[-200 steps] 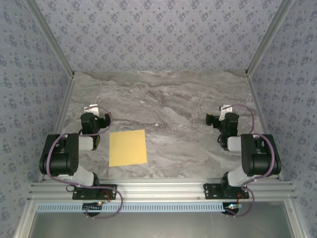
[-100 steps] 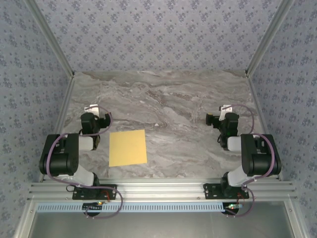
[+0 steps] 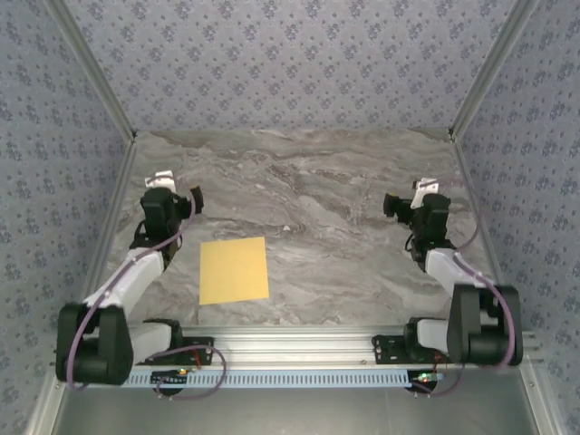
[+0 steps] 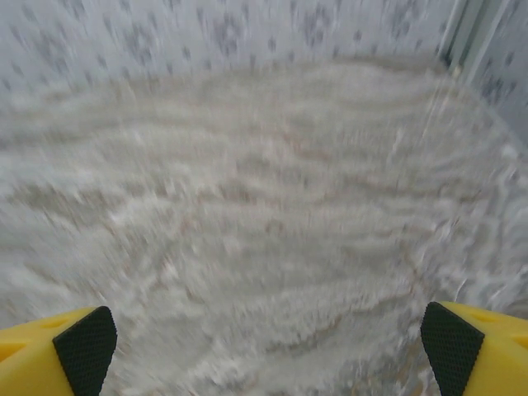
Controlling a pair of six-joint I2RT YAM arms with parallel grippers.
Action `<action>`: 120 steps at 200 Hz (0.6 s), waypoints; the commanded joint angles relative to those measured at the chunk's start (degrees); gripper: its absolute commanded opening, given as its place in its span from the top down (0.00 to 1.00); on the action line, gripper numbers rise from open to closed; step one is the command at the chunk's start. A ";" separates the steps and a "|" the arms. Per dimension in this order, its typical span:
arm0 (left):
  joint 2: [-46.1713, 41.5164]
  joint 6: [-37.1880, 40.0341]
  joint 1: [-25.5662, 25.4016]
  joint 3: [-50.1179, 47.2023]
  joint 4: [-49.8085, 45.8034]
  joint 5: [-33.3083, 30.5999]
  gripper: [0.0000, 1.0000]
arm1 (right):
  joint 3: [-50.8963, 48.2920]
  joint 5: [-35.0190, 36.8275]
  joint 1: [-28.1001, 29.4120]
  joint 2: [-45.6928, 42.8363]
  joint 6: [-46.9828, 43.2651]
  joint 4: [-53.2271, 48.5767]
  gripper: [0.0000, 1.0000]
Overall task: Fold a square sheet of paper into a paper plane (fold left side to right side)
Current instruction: Move the square sheet of paper to the center of the table.
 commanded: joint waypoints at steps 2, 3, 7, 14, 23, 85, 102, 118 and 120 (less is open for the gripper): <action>-4.35 -11.86 -4.87 3.71 -24.31 0.82 0.02 | 2.96 0.08 2.45 -8.10 7.86 -16.40 0.00; -4.40 -11.97 -5.37 3.80 -24.75 0.92 0.02 | 2.99 0.19 2.65 -8.54 8.11 -16.66 0.00; -4.85 -12.35 -6.92 4.50 -27.56 0.98 0.02 | 3.10 0.56 3.41 -9.82 9.24 -18.57 0.00; -5.07 -13.07 -9.37 5.84 -32.06 0.01 0.02 | 3.10 0.82 4.95 -12.01 10.72 -21.53 0.00; -4.86 -15.00 -11.64 7.87 -37.84 -1.08 0.02 | 3.01 1.64 7.27 -14.08 12.55 -24.91 0.00; 7.93 -26.71 -30.56 10.33 -53.17 1.04 0.02 | 2.40 9.67 21.27 -19.79 18.22 -38.67 0.00; 12.71 -28.04 -32.11 10.88 -52.41 0.82 0.02 | 2.75 9.96 22.20 -19.90 17.92 -39.71 0.00; 15.72 -28.77 -32.80 11.67 -51.49 0.68 0.02 | 2.89 9.95 23.05 -19.98 17.72 -40.01 0.00; 16.01 -28.92 -32.80 11.64 -51.37 0.65 0.02 | 2.90 9.96 23.24 -20.10 17.75 -39.98 0.00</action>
